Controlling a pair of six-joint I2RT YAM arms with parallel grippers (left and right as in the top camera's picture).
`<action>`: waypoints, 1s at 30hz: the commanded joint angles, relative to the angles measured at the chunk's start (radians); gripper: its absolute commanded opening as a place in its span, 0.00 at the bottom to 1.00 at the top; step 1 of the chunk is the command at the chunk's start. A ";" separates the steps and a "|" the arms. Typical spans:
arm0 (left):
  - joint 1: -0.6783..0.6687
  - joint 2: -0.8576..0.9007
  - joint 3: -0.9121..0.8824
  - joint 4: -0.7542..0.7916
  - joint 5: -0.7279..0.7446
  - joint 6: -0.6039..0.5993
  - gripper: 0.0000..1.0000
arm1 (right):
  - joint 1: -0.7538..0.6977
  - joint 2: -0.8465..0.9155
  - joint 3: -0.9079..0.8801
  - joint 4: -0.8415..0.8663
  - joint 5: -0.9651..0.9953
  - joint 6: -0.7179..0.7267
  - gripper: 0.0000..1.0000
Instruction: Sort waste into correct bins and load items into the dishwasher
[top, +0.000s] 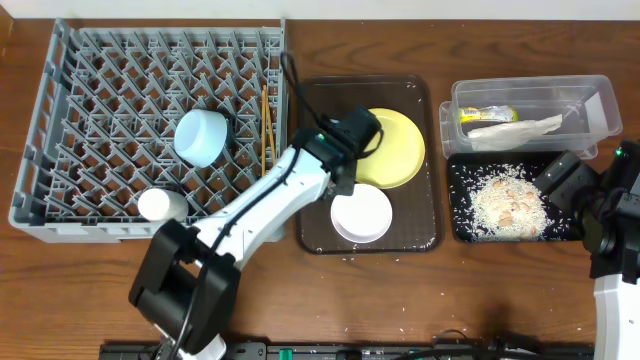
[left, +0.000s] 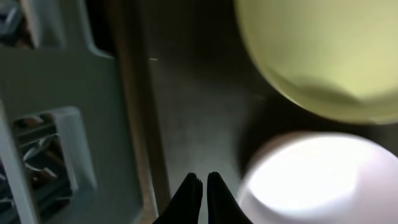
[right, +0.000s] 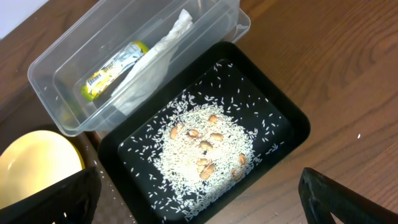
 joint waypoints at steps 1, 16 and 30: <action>-0.002 0.036 0.002 -0.005 0.015 -0.030 0.17 | -0.007 0.000 0.002 -0.002 0.009 0.011 0.99; -0.035 0.042 -0.096 0.073 0.164 0.054 0.37 | -0.007 0.000 0.002 -0.002 0.009 0.011 0.99; -0.026 0.042 -0.232 0.290 0.199 0.150 0.23 | -0.007 0.000 0.002 -0.002 0.009 0.011 0.99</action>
